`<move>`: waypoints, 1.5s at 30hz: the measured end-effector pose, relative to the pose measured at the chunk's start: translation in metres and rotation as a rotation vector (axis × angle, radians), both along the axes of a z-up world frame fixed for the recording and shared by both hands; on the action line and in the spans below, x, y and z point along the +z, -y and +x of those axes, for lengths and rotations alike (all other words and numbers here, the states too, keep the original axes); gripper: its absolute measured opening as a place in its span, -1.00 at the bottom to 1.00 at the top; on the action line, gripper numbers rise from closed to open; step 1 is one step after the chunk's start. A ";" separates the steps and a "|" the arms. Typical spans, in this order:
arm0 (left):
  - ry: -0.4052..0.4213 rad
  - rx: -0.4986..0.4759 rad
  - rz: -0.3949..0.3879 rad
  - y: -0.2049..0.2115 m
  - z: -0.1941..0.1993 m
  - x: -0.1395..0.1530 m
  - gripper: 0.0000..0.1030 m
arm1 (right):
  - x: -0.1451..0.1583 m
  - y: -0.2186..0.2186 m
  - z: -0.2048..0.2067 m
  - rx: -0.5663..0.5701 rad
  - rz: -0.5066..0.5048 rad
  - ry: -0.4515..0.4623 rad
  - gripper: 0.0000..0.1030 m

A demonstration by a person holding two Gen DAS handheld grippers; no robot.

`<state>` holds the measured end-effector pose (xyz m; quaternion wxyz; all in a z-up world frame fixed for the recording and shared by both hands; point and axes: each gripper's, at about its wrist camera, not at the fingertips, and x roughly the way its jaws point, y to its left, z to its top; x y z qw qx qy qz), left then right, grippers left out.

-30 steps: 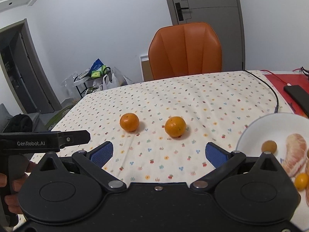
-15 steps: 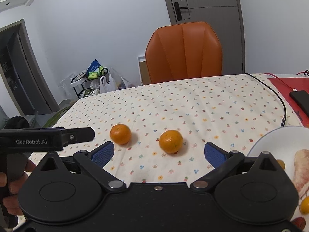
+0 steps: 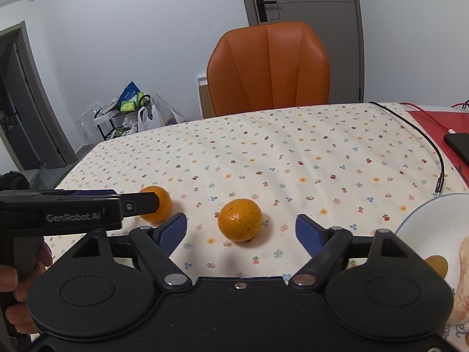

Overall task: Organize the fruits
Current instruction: 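Close the left gripper on an orange while the right gripper grasps the other orange, then carry both held oranges over the white plate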

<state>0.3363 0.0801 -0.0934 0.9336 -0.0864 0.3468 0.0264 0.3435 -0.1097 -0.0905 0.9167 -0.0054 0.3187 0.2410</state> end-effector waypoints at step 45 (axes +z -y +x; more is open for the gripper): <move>0.026 0.085 -0.028 -0.018 -0.071 0.010 -0.23 | -0.004 0.003 -0.024 -0.015 -0.002 0.002 -0.28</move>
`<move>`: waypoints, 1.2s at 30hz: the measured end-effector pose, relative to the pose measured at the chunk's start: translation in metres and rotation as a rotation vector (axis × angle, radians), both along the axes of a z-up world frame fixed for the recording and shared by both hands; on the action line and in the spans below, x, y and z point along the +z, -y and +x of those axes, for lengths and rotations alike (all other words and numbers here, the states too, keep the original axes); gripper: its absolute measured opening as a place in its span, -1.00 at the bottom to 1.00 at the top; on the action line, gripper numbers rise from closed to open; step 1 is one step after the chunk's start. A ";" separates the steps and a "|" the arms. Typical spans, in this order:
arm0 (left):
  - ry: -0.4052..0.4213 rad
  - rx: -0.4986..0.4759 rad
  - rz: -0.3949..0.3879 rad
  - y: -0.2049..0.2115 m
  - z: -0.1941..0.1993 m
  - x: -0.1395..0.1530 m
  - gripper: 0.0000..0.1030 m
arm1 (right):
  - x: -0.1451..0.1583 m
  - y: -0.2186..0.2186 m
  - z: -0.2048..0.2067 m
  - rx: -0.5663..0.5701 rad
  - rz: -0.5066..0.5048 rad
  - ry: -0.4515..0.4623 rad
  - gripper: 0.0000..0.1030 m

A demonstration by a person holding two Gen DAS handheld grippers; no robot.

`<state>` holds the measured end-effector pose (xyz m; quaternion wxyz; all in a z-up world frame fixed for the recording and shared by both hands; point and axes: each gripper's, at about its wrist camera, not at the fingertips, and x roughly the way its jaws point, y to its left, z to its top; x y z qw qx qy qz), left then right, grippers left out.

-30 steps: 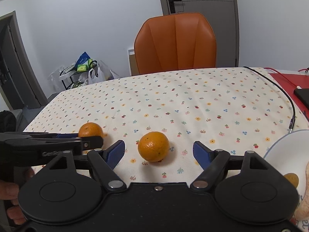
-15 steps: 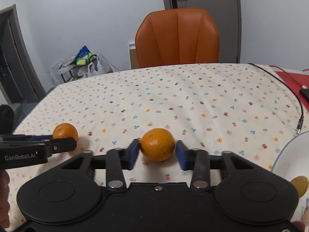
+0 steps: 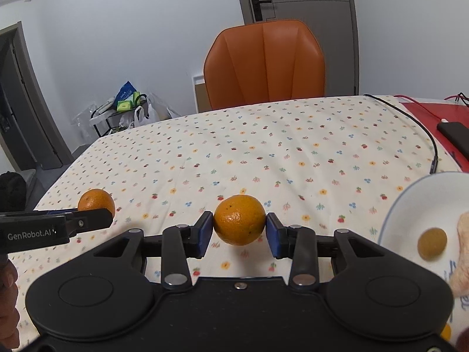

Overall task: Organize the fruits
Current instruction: 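Carry both held oranges over the white plate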

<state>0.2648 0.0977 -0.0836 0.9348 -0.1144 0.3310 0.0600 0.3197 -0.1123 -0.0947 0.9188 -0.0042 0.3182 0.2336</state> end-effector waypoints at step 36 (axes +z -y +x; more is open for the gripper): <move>0.136 -0.081 -0.001 0.051 -0.075 0.060 -0.23 | 0.062 0.060 -0.092 -0.033 0.046 0.134 -0.28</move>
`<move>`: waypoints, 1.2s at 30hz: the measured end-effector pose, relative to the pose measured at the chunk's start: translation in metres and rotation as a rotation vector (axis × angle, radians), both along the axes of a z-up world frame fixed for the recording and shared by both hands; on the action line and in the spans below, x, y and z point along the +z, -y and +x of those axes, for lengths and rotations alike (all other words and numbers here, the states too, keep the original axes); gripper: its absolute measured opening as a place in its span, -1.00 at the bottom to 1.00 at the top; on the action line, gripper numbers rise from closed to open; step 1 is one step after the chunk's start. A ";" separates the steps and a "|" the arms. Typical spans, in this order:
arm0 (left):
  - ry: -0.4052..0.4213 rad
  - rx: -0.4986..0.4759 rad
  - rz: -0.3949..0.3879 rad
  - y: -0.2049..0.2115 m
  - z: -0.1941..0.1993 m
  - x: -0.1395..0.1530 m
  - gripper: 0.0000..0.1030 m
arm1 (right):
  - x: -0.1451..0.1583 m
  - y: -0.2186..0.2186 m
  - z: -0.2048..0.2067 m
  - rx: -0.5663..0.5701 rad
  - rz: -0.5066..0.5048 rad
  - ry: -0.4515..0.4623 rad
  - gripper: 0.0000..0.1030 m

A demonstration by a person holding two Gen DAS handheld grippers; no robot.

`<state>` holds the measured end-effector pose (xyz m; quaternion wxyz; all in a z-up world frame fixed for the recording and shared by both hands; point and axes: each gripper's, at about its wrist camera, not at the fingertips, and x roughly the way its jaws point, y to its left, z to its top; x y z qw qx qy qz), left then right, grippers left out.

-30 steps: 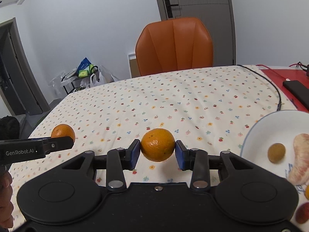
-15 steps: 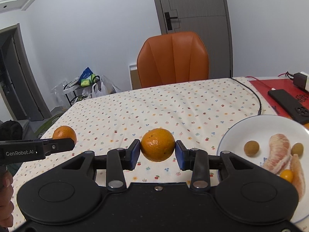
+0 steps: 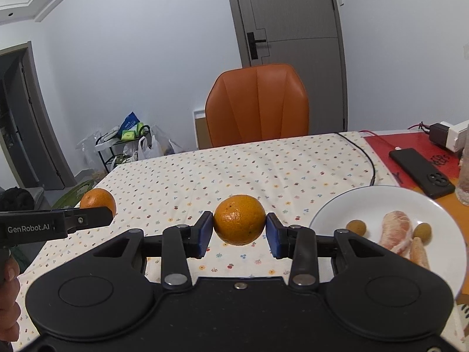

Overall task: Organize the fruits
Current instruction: 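Carry both held oranges over the white plate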

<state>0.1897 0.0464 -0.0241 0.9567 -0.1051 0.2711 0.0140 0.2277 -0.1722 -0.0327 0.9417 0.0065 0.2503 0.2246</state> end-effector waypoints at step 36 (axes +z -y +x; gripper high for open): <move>-0.001 -0.204 -0.025 0.087 0.040 -0.009 -0.23 | -0.001 0.102 -0.008 -0.215 -0.023 0.012 -0.28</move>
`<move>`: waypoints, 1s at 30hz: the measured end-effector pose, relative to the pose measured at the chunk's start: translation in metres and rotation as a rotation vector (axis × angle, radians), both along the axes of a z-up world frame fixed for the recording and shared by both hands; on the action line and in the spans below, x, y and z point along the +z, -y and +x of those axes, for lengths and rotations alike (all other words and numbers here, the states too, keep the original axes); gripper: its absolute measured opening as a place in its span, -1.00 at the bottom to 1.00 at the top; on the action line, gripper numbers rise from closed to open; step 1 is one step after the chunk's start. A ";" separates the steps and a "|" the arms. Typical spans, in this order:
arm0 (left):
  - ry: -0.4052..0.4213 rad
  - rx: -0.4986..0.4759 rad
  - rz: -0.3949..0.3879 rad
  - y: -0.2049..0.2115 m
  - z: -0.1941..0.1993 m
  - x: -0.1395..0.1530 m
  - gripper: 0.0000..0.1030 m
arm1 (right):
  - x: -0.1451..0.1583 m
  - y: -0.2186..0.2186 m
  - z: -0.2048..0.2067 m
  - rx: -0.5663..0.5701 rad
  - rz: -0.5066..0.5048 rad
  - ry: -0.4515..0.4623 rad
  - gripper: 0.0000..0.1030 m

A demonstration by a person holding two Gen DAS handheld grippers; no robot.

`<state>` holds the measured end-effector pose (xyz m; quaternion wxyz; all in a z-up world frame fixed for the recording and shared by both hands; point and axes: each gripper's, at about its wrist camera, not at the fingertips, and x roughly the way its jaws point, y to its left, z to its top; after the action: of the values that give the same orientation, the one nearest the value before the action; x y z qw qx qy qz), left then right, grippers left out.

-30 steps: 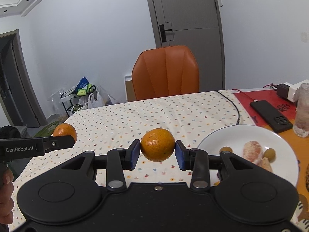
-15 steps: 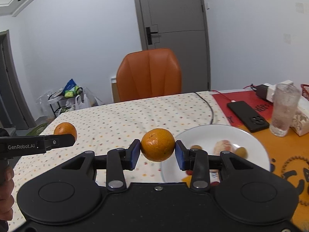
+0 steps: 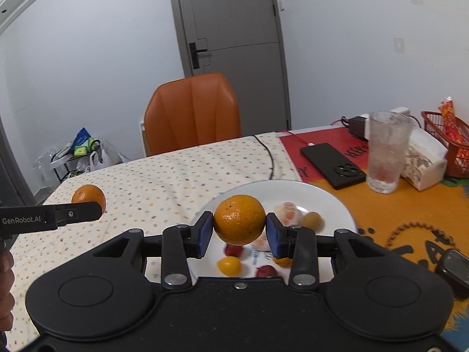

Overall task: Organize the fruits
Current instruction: 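Carry both held oranges over the white plate, then open the left gripper over the plate while the right gripper releases its orange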

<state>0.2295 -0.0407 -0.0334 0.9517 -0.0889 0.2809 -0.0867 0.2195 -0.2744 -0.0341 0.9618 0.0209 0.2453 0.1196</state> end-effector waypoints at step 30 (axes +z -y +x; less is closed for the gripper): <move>-0.075 -0.141 0.063 0.079 0.059 -0.042 -0.20 | -0.033 0.066 0.026 -0.141 0.022 -0.052 -0.28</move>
<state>0.2888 -0.1194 -0.0754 0.9344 -0.0421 0.3245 -0.1410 0.2459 -0.3403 -0.0667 0.9608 0.0519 0.2670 0.0538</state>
